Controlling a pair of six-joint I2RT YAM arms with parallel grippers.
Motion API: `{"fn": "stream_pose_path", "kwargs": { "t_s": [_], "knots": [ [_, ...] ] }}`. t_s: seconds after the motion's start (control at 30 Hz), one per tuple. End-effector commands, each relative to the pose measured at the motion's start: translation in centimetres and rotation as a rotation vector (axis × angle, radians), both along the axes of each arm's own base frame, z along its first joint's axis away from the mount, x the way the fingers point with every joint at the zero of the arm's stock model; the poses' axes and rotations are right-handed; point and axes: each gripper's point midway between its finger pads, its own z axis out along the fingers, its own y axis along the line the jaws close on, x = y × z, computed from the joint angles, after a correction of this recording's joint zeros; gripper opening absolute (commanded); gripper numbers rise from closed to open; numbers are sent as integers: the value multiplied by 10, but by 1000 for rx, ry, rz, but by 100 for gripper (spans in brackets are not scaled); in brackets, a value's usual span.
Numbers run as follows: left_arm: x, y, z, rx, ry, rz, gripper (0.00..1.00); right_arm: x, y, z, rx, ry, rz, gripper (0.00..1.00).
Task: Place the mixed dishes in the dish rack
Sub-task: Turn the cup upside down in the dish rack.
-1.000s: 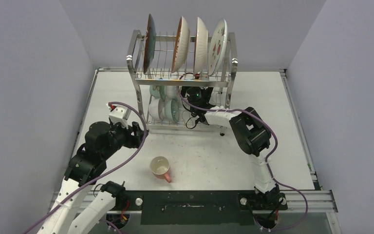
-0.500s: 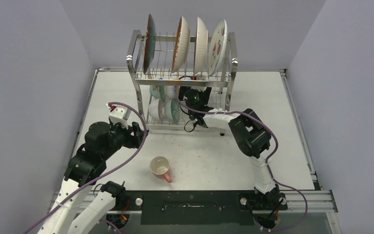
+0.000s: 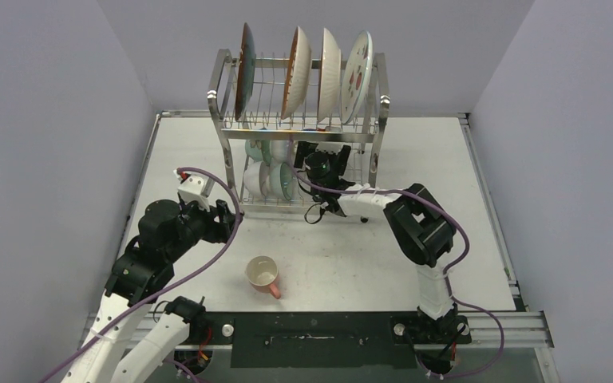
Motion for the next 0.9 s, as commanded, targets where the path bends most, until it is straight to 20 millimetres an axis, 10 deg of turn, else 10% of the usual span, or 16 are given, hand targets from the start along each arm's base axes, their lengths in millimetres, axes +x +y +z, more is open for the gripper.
{"fn": "stream_pose_path", "kwargs": {
  "t_s": [0.0,0.87],
  "knots": [
    [1,0,5,0,-25,1,60,-5,-9,44,93,-92,-30,100],
    [2,-11,-12,-53,109,9,61,-121,3,36,193,-14,214,100]
  ]
}}
